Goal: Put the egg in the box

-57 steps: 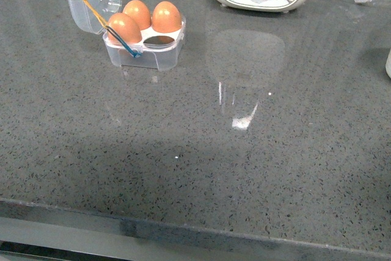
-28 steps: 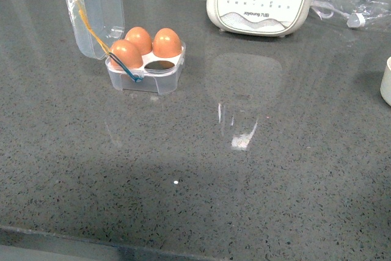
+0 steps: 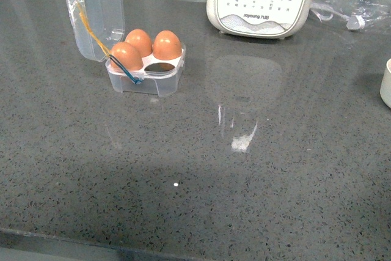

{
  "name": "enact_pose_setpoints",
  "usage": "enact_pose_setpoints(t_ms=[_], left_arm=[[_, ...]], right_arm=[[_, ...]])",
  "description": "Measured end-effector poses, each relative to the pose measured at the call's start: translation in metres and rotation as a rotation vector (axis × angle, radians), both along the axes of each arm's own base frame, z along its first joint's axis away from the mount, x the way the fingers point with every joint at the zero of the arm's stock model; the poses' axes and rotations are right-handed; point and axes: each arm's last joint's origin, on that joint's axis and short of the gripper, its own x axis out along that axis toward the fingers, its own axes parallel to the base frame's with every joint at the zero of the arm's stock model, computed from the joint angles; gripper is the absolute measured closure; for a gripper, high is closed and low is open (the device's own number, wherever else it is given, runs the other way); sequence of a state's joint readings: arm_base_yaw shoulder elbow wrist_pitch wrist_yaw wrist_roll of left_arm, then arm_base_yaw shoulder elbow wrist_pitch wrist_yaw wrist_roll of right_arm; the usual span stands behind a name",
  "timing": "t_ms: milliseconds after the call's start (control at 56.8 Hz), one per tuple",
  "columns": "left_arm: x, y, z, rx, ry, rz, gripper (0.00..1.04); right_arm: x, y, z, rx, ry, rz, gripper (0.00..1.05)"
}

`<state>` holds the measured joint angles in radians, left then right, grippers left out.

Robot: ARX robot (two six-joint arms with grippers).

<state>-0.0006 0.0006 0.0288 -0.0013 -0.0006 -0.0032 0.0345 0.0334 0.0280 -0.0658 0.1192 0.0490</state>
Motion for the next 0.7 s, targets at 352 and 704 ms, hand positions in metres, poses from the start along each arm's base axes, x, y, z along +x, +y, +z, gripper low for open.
enact_pose_setpoints(t_ms=[352, 704], left_arm=[[0.000, 0.000, 0.000, 0.000, 0.000, 0.000, 0.07], [0.000, 0.000, 0.000, 0.000, 0.000, 0.000, 0.07]], right_arm=[[0.068, -0.027, 0.045, 0.062, -0.053, -0.257, 0.07], [0.164, -0.046, 0.057, -0.125, 0.136, -0.112, 0.07]])
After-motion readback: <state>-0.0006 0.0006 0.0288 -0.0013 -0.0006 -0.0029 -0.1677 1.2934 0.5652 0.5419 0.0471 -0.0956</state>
